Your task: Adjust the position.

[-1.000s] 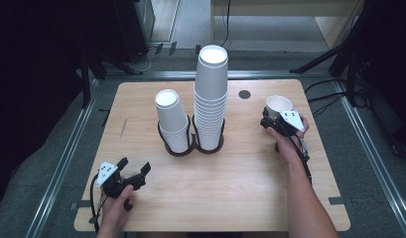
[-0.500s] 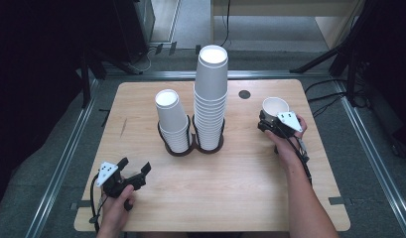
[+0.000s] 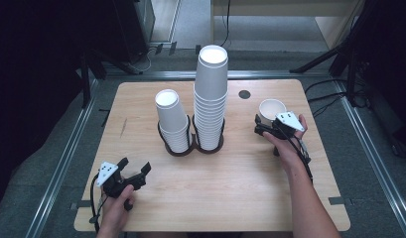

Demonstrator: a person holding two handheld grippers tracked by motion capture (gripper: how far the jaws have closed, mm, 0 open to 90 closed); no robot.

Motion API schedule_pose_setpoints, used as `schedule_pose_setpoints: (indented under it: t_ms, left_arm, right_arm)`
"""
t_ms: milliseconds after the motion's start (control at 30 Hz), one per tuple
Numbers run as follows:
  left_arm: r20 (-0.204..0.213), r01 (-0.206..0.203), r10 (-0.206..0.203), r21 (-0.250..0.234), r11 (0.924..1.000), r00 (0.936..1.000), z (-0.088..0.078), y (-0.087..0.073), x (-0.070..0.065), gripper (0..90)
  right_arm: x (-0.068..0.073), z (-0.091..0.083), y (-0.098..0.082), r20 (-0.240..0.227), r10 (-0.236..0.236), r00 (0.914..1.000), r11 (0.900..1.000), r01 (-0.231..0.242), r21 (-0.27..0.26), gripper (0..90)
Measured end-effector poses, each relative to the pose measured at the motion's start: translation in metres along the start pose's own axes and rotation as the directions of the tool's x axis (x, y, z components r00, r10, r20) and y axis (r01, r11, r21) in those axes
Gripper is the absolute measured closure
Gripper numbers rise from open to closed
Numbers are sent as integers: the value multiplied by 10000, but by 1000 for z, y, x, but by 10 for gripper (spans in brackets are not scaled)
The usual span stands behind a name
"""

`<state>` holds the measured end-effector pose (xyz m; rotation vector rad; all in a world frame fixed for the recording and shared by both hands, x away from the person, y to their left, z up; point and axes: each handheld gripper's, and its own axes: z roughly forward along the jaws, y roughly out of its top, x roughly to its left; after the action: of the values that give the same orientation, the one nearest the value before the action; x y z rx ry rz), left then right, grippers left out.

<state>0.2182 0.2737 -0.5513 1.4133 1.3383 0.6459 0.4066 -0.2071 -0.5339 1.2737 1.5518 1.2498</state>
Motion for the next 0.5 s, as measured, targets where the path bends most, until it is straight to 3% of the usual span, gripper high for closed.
schedule_pose_setpoints:
  t_ms: [333,500]
  left_arm:
    - [-24,-51,51,22,10000,10000,0,0,-2,40]
    - [-46,-43,43,2,10000,10000,0,-1,-2,40]
  right_arm:
    - [0,-21,6,-311,147,9994,9998,-150,-112,0]
    - [-2,-31,4,-196,-1,9998,10000,0,-72,0]
